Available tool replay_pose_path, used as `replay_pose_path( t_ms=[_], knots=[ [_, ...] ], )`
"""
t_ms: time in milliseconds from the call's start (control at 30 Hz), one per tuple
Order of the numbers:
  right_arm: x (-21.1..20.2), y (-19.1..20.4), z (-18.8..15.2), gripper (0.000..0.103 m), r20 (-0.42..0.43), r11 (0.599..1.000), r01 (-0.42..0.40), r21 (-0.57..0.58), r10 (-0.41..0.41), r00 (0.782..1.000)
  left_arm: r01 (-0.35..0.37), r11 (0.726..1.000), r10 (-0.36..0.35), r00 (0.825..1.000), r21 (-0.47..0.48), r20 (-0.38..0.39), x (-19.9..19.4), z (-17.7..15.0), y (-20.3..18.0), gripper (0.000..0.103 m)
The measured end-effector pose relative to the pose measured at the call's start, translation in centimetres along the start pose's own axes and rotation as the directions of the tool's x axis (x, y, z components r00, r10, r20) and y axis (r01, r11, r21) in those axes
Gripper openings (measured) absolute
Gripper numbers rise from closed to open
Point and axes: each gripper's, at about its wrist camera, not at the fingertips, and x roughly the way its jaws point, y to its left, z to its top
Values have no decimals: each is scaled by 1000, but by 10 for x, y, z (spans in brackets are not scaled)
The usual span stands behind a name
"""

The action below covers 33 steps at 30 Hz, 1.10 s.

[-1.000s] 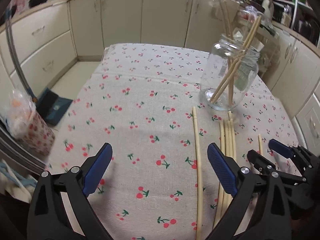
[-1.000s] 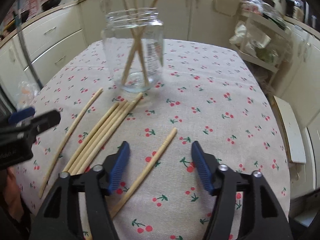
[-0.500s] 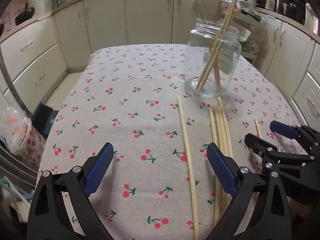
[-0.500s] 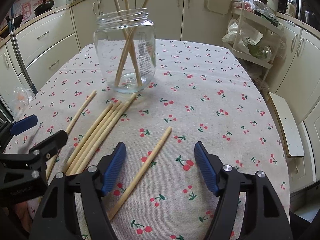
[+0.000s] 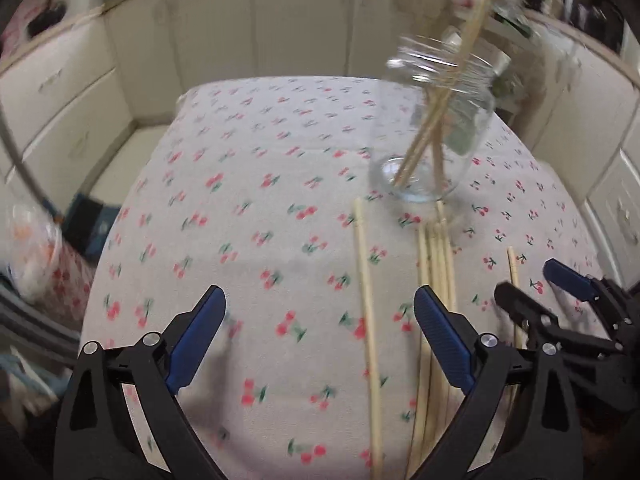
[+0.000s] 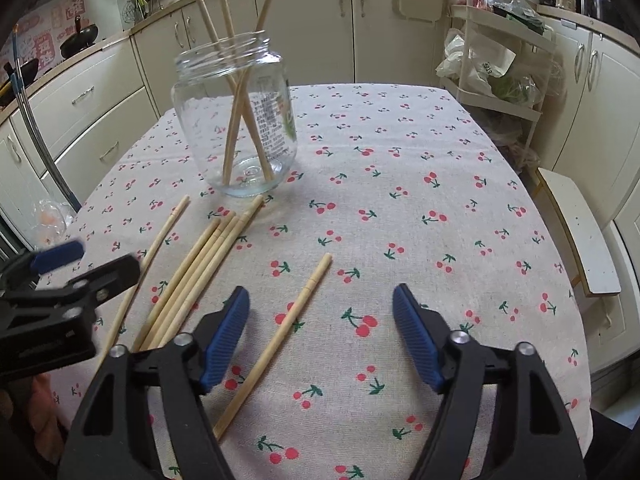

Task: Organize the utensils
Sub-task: 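Close the left gripper on a wooden chopstick while the right gripper closes on another, then lift the left gripper's chopstick over the glass jar and release it while the right gripper carries its chopstick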

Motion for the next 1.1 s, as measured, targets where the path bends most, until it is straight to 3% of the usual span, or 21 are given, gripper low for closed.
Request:
replay_pose_path(
  t_ms=[67,133,267,333,400,433,533,733,900,967,1033,1100],
  knots=[
    [-3,-6,-1,75,-4,999,-23,36,23,1000,-30,997,30,1000,67,-1,9,9,-11,91],
    [-3,-7,-1,75,-8,999,-27,39,28,1000,-31,993,34,999,112,-27,22,17,-17,81],
    [1,8,0,70,-42,998,37,-60,-39,998,-10,991,14,999,132,-35,31,23,-20,59],
    [-2,13,0,40,-41,996,24,-90,-28,999,22,988,-17,999,151,-35,29,24,-24,30],
    [-2,20,2,18,-57,993,-3,-120,-4,998,64,986,-58,997,156,-44,27,22,-26,10],
    [-2,20,3,12,-69,993,-23,-118,15,998,92,986,-85,995,136,-54,26,22,-23,6],
    [0,10,7,6,-89,995,-61,-85,53,995,197,980,-196,976,11,-92,27,23,-4,5],
    [6,-11,17,7,-155,990,-139,-21,134,979,271,960,-279,950,-73,-137,30,26,15,6],
    [8,3,20,25,-188,984,-139,-109,117,975,224,973,-230,961,-55,-156,36,39,12,13],
    [9,13,20,26,-194,980,-104,-171,70,979,204,978,-207,965,-33,-164,41,42,8,16],
    [10,19,19,22,-187,975,-72,-210,32,982,168,986,-164,973,15,-161,40,41,1,16],
    [9,18,19,6,-186,979,-76,-192,40,982,151,988,-144,977,35,-157,37,39,-3,15]
  ],
)
